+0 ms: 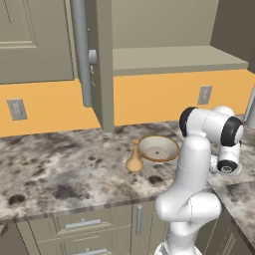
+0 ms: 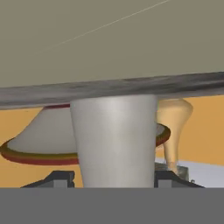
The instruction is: Retrieve the bottle and the shaker from the cabinet and place them next to the mixing bowl on the counter. Then add garlic from the fridge to the mixing bowl.
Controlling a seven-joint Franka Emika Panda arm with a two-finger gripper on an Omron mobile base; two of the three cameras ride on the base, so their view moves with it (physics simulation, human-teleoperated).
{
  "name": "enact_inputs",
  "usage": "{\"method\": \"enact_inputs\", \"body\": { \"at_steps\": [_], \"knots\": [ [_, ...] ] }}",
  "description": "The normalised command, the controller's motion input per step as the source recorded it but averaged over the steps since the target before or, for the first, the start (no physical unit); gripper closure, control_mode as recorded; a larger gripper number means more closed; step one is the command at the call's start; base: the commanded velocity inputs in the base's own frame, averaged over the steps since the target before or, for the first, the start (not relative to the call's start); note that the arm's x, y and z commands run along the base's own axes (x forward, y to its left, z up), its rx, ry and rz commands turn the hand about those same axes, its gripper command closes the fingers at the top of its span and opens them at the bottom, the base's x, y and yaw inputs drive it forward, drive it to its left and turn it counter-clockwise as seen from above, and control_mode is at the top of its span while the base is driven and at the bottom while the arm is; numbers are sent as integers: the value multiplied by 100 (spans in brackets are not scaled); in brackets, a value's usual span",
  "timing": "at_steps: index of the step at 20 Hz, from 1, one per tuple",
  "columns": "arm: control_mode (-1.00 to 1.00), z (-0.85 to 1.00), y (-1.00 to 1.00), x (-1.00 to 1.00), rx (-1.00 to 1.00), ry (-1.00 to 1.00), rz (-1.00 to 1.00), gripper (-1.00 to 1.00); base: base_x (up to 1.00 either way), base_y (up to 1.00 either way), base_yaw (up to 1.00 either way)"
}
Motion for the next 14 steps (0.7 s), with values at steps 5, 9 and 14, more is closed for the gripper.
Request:
{"method": "enact_inputs", "body": {
  "at_steps": [5, 9, 14],
  "knots": [
    [-100, 6, 3, 1, -5, 0, 0, -100, 0, 0, 0],
    [-100, 74, -11, -34, -3, 0, 0, -100, 0, 0, 0],
    [-100, 90, -7, -62, -22, -3, -3, -100, 0, 0, 0]
  ]
}}
